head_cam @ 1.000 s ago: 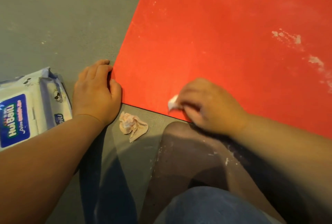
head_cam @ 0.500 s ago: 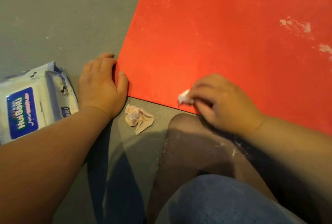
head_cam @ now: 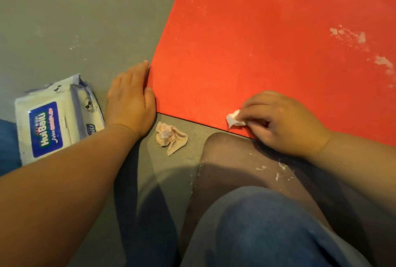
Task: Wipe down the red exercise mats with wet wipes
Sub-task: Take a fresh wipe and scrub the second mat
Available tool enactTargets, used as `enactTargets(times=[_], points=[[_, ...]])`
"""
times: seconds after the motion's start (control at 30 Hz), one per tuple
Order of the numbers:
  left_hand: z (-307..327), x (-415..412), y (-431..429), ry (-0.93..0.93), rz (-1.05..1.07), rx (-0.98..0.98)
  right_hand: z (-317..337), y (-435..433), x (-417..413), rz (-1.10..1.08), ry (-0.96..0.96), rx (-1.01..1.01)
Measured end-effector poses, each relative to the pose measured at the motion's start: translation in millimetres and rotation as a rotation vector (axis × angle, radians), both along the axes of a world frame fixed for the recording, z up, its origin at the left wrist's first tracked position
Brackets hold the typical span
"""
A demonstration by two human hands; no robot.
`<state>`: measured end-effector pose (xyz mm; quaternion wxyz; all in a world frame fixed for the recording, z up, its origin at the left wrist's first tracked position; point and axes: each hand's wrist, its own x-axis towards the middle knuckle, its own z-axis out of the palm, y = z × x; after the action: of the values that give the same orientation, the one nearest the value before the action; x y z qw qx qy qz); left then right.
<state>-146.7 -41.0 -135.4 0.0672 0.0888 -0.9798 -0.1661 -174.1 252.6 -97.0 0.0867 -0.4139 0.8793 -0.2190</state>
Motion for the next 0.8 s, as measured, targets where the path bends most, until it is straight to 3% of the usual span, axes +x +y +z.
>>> enactTargets(times=[0.2, 0.37, 0.53, 0.6, 0.73, 0.8], points=[[7.5, -36.3, 13.9, -0.042, 0.181, 0.033, -7.0, -75.8, -1.4, 0.0, -0.054, -0.031], [-0.6, -49.6, 31.5, 0.014, -0.253, -0.122, -5.4, -8.1, 4.9, -0.023, -0.057, -0.007], [1.1, -55.0, 30.7, -0.026, -0.38, -0.16, -13.9, 34.7, -38.0, -0.65, 0.096, -0.071], [3.8, -56.9, 34.2, -0.049, -0.335, -0.101, -15.9, 10.5, -17.2, -0.573, 0.074, -0.127], [-1.0, -44.7, 48.4, -0.081, -0.21, 0.004, -13.0, -0.8, 23.6, -0.071, 0.009, -0.071], [-3.9, -38.3, 54.2, -0.066, -0.19, -0.008, -12.7, 4.1, -5.5, -0.086, 0.034, 0.008]])
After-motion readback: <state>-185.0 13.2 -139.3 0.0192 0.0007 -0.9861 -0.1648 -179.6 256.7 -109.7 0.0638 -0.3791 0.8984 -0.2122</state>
